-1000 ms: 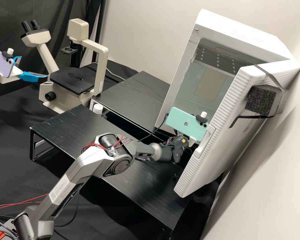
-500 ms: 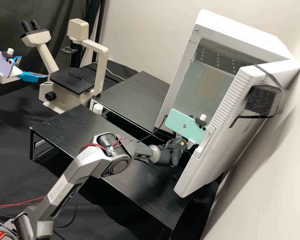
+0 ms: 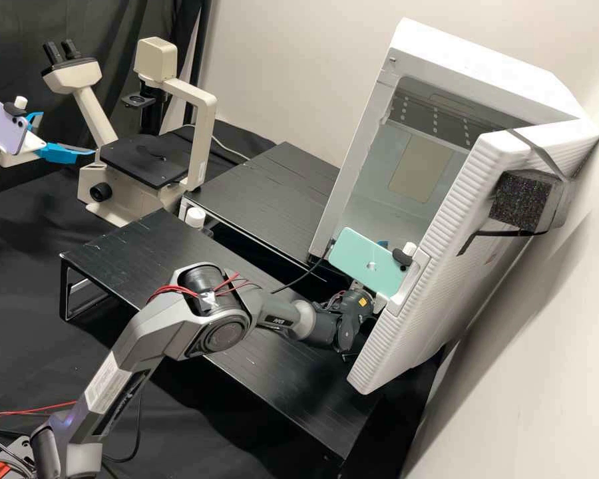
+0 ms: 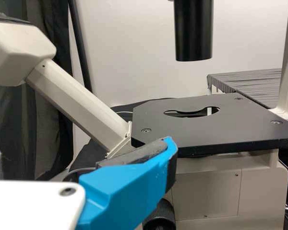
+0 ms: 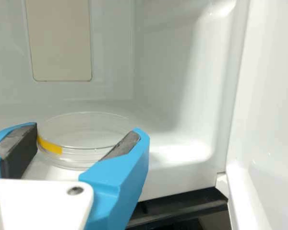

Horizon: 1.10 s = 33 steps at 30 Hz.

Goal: Take out the petri dish and place it under the microscope.

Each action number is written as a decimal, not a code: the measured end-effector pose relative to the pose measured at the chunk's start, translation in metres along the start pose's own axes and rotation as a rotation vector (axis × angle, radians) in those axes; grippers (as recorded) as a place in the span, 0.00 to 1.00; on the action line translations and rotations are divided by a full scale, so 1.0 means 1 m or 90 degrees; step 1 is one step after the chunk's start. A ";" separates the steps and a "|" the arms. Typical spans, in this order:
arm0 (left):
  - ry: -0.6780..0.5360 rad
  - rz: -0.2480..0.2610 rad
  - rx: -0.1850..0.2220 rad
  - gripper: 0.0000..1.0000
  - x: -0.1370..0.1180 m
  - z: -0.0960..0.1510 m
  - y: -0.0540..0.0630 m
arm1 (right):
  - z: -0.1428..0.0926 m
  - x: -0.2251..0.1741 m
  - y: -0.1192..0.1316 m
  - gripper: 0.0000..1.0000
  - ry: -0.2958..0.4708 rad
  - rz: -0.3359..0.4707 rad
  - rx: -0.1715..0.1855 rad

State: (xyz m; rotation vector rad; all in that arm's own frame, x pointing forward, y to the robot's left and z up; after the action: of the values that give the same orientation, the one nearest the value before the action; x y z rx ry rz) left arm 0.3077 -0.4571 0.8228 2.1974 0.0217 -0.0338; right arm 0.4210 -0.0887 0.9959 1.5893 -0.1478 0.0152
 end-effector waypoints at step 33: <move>0.000 0.000 0.000 1.00 0.000 0.000 0.000 | -0.036 -0.128 -0.005 0.00 0.046 0.136 0.002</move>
State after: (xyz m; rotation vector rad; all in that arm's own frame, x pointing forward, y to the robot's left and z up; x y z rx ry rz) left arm 0.3077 -0.4571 0.8228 2.1974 0.0217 -0.0338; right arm 0.2979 -0.0419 0.9785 1.5680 -0.2606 0.2393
